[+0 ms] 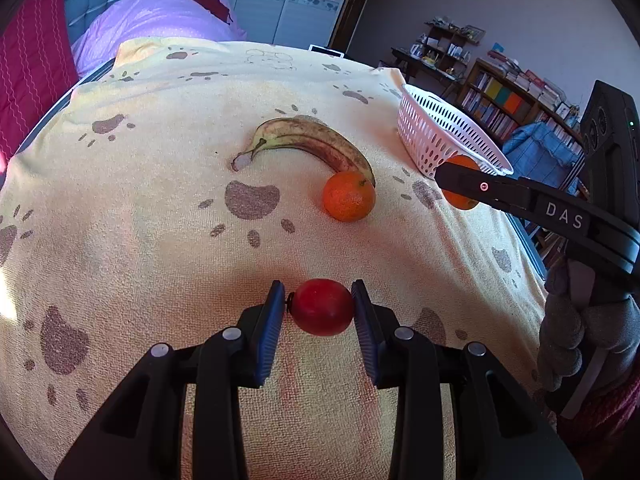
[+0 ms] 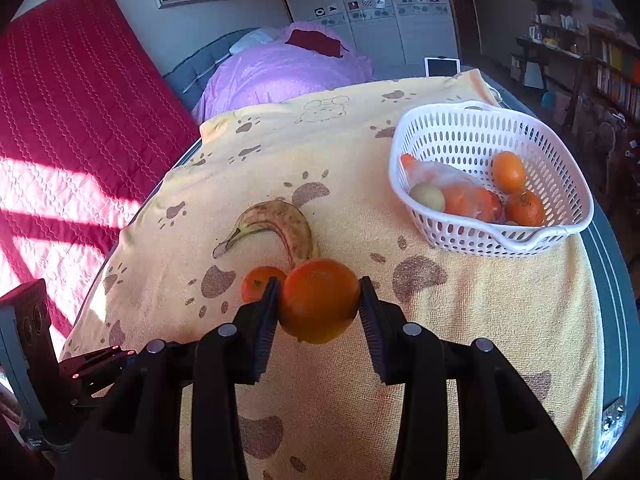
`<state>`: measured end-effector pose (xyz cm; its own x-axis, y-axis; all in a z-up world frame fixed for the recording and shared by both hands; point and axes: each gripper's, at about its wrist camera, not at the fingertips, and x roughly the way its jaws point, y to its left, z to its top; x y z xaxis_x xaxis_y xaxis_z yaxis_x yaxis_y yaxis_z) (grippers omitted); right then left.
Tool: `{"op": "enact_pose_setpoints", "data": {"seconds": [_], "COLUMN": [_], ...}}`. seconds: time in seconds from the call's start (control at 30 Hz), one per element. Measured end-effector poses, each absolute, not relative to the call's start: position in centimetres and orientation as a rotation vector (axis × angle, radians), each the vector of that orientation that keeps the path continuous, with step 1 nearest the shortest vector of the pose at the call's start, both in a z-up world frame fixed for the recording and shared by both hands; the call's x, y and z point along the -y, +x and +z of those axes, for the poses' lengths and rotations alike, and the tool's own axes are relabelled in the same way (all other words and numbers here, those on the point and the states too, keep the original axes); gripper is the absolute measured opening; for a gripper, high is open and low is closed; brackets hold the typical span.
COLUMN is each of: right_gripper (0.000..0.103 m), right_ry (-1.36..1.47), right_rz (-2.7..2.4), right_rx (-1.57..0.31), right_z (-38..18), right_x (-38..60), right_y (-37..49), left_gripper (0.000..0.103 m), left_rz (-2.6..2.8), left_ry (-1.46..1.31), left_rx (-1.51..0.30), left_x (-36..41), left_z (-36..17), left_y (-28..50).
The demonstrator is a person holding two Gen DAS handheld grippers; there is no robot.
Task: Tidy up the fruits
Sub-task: 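Carry the orange into the basket and open the right tool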
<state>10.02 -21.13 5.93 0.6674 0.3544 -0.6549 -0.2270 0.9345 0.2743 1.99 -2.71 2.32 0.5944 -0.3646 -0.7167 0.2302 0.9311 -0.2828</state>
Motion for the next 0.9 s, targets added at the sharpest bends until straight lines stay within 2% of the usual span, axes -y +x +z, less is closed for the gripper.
{"op": "enact_pose_setpoints", "data": {"seconds": [0.47, 0.9], "right_gripper": [0.041, 0.041], "right_ry": [0.259, 0.298], "right_rz": [0.151, -0.004], "right_rx": [-0.649, -0.622], "right_z": [9.4, 9.3], "right_x": [28.7, 33.9], "right_y": [10.7, 13.1], "left_gripper": [0.035, 0.035], "left_rz": [-0.337, -0.330], "left_ry": [-0.160, -0.161], "left_rx": [-0.877, -0.883], "left_x": [2.7, 2.7], "left_z": [2.1, 2.1], "left_y": [2.2, 2.2]}}
